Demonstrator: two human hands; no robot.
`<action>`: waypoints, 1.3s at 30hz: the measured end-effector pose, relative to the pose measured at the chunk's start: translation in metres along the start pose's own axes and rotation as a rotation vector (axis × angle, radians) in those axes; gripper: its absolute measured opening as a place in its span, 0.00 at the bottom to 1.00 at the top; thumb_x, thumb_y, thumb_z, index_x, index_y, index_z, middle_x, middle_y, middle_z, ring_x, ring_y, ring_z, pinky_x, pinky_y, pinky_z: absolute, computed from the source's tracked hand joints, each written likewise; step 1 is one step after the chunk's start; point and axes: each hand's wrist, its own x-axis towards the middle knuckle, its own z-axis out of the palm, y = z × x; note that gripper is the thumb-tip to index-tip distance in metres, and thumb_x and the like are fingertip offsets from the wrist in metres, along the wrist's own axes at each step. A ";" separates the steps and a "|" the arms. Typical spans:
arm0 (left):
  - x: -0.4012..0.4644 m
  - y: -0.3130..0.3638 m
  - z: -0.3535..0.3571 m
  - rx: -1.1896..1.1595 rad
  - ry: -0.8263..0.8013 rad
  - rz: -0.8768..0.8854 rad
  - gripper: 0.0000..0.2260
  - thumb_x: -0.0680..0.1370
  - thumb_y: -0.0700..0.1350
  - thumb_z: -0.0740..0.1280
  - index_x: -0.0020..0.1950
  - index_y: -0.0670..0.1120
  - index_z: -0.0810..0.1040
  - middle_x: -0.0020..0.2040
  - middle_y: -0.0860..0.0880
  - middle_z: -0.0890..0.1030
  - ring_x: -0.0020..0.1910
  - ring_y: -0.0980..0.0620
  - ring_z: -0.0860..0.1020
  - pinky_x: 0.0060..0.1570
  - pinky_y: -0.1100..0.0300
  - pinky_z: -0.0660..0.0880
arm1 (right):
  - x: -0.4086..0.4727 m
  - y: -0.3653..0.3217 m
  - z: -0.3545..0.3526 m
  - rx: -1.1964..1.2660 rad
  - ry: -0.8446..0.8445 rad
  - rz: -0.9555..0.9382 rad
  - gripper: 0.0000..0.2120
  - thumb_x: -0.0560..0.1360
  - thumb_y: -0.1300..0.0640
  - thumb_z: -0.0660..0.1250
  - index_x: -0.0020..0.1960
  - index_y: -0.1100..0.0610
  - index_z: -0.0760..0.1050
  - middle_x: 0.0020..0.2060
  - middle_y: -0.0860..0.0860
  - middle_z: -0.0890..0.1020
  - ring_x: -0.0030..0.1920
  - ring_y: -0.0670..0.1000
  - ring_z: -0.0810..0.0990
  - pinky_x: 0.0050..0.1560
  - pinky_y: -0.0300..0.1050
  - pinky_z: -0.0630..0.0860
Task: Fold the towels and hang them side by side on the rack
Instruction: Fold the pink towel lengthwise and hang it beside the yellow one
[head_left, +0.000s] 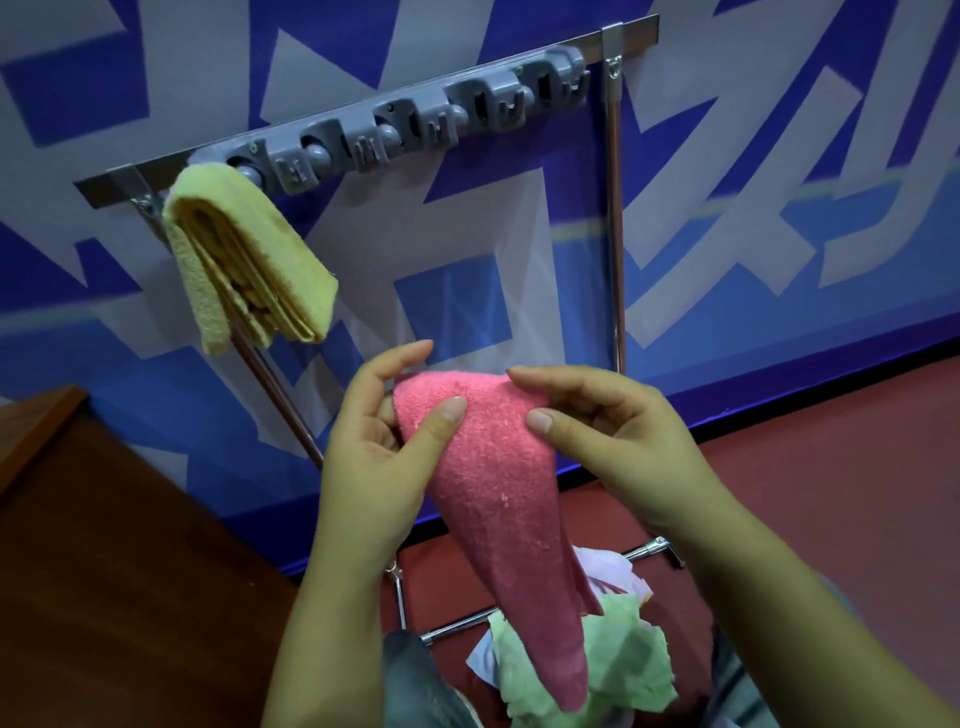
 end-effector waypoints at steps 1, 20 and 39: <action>0.000 0.001 0.000 -0.003 -0.004 0.010 0.17 0.67 0.42 0.70 0.54 0.56 0.76 0.44 0.52 0.82 0.40 0.57 0.80 0.38 0.64 0.77 | 0.000 0.000 0.000 0.019 -0.007 -0.001 0.16 0.72 0.69 0.65 0.53 0.52 0.78 0.42 0.42 0.85 0.46 0.40 0.82 0.48 0.33 0.76; 0.005 0.003 0.004 0.051 0.005 0.204 0.13 0.68 0.39 0.74 0.47 0.53 0.79 0.48 0.54 0.80 0.51 0.56 0.79 0.50 0.61 0.75 | -0.002 -0.010 0.000 -0.285 0.120 -0.195 0.15 0.72 0.60 0.67 0.53 0.43 0.80 0.50 0.40 0.82 0.52 0.43 0.80 0.55 0.41 0.76; 0.023 0.014 -0.005 -0.169 -0.041 0.257 0.12 0.67 0.41 0.72 0.46 0.56 0.81 0.44 0.58 0.81 0.46 0.60 0.78 0.46 0.67 0.75 | 0.016 -0.023 0.008 -0.446 -0.204 -0.205 0.16 0.71 0.62 0.69 0.56 0.49 0.79 0.58 0.47 0.76 0.61 0.44 0.76 0.60 0.37 0.73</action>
